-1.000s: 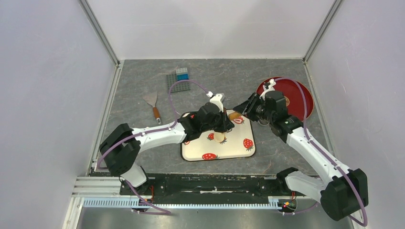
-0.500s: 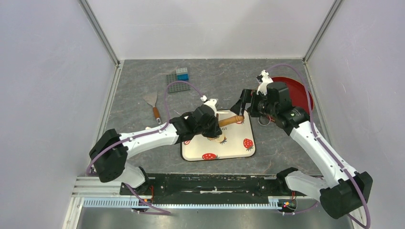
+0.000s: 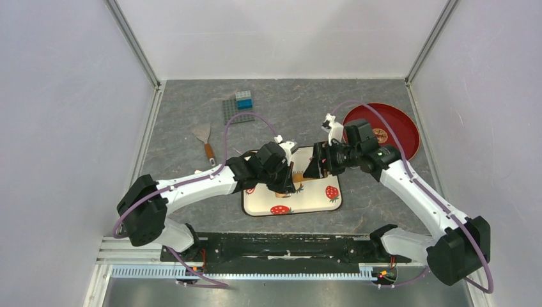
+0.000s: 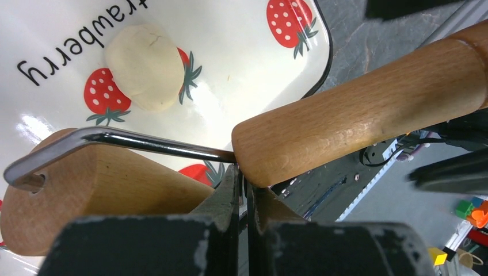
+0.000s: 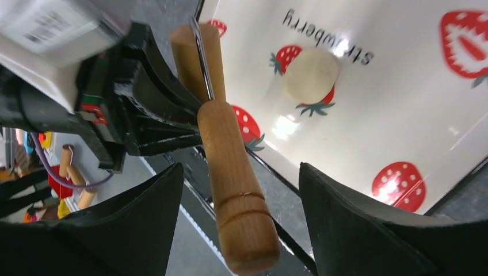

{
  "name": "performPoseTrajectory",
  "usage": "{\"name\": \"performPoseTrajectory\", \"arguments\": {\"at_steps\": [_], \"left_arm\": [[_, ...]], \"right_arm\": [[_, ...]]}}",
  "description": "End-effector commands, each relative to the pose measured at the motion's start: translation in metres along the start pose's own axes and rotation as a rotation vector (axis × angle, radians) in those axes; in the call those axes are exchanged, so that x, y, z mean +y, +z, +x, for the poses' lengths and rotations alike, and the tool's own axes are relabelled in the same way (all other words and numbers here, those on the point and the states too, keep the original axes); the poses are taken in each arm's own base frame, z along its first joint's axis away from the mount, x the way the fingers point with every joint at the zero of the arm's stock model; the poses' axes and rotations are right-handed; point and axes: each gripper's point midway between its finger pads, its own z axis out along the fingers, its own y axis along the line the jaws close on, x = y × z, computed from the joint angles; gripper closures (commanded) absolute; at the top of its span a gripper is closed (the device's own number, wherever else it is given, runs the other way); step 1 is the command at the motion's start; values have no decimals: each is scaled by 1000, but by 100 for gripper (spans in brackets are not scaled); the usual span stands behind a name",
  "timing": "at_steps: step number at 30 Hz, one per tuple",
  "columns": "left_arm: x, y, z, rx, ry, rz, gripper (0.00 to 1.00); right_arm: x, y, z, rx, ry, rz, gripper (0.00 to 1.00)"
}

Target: Roll out the dumpling wrappers from the dough

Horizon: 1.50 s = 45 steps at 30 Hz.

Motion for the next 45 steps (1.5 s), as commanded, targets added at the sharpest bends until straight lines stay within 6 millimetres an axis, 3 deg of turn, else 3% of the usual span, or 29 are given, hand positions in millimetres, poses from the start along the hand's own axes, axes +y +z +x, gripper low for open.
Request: {"name": "performPoseTrajectory", "arguments": {"at_steps": [1, 7, 19, 24, 31, 33, 36, 37, 42, 45], "left_arm": [[-22, -9, -19, -41, 57, 87, 98], [-22, -7, -15, -21, 59, 91, 98], [-21, -1, -11, 7, 63, 94, 98], [-21, 0, -11, 10, 65, 89, 98], [-22, 0, -12, 5, 64, 95, 98], [-22, 0, -12, 5, 67, 94, 98], [-22, 0, -12, 7, 68, 94, 97], [-22, -1, -12, 4, 68, 95, 93], [-40, -7, -19, -29, 34, 200, 55], [-51, -15, -27, -75, -42, 324, 45]], "right_arm": [[8, 13, 22, 73, -17, -63, 27], [13, 23, 30, 96, -16, -77, 42], [15, 25, 23, 115, -55, -67, 43], [18, 27, 26, 130, -59, -88, 56], [26, 28, 30, 146, -78, -137, 57], [29, 28, 30, 149, -86, -150, 66], [30, 28, 29, 149, -94, -156, 91], [30, 28, 28, 146, -95, -154, 99], [19, 29, 27, 141, -96, -92, 100], [12, 28, 22, 127, -95, -37, 100]]}}
